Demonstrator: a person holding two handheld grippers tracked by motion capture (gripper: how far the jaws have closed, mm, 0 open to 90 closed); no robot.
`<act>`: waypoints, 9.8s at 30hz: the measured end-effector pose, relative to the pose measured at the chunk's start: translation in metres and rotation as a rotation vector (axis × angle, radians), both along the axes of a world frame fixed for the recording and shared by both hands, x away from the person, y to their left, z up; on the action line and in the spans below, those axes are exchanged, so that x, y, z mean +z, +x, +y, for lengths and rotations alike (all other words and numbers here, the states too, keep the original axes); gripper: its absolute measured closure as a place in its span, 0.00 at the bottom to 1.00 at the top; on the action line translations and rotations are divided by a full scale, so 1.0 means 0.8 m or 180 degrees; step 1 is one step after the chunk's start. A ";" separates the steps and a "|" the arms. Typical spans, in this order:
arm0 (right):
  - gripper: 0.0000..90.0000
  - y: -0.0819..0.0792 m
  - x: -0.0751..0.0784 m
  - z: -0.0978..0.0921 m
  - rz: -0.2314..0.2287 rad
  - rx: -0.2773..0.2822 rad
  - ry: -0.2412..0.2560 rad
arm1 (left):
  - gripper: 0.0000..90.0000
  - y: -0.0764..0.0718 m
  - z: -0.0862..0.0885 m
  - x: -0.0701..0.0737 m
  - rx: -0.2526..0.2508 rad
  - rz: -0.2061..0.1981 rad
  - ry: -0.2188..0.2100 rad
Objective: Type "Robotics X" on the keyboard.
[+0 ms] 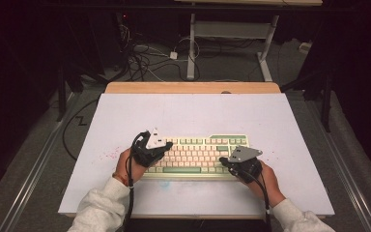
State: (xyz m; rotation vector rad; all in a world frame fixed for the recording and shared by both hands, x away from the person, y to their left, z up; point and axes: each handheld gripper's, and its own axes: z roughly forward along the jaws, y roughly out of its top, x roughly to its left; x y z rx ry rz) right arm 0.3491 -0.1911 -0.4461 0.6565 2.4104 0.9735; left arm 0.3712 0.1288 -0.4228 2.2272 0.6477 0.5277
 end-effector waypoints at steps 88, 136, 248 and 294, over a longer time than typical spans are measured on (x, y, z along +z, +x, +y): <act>1.00 -0.008 0.032 -0.003 -0.0116 0.0080 0.0268 | 0.23 -0.066 0.101 -0.039 0.0433 -0.0350 -0.0145; 1.00 0.055 0.011 0.083 0.0212 0.0286 -0.0149 | 0.17 -0.070 0.107 -0.042 0.0445 -0.0289 -0.0138; 0.22 -0.030 0.038 -0.020 -0.0573 0.0018 0.0785 | 0.97 -0.043 0.013 -0.017 -0.0362 0.0142 -0.0227; 0.24 -0.031 0.028 -0.021 -0.0520 0.0059 0.0638 | 0.97 -0.014 -0.046 -0.038 -0.0494 0.0351 0.0131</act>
